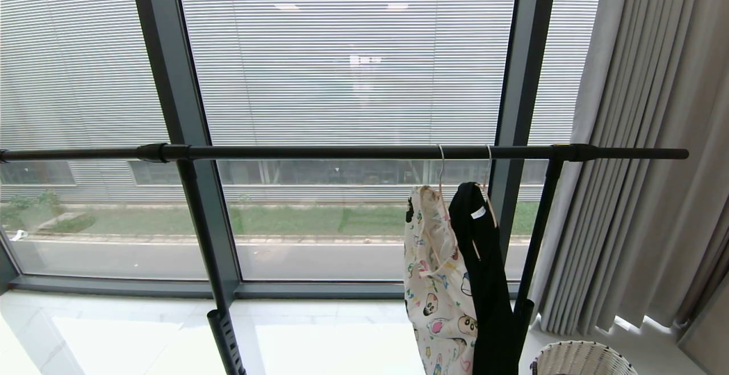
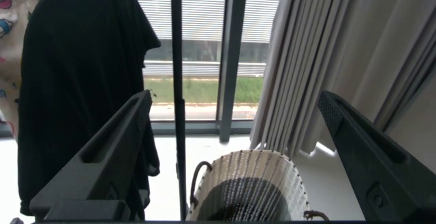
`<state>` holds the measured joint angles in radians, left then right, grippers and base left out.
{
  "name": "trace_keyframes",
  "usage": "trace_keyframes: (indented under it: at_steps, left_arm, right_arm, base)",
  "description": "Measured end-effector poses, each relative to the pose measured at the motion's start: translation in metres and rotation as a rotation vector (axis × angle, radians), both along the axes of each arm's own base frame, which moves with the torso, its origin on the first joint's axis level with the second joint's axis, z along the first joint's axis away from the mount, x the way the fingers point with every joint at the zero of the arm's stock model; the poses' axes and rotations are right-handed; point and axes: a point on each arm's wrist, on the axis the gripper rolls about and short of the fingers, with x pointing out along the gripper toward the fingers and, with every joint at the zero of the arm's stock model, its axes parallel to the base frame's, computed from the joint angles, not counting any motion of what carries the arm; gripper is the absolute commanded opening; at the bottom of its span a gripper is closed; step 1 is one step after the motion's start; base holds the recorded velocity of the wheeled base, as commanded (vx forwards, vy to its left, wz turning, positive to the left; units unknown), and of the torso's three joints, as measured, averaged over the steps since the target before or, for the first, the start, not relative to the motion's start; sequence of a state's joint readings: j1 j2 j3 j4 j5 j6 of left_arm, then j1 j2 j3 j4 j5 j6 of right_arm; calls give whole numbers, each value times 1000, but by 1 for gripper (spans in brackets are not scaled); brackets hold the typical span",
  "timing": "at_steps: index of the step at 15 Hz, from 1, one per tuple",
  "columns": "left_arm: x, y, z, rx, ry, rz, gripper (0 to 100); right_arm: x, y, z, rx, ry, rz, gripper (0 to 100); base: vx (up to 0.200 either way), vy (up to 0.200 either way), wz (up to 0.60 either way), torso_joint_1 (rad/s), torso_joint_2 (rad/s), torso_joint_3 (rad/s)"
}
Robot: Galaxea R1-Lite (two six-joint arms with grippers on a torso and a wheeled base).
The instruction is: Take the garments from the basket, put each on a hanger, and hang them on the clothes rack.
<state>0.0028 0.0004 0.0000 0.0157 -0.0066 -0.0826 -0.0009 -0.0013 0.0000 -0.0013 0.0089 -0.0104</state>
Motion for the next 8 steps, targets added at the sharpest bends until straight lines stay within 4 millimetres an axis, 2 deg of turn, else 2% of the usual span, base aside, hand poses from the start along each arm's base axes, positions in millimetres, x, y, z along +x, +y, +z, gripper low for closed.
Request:
trace_keyframes:
  at_steps: [8]
  left_arm:
    - [0, 0, 0, 0, 0, 0, 100]
  right_arm:
    - [0, 0, 0, -1, 0, -1, 100]
  base:
    - [0, 0, 0, 0, 0, 0]
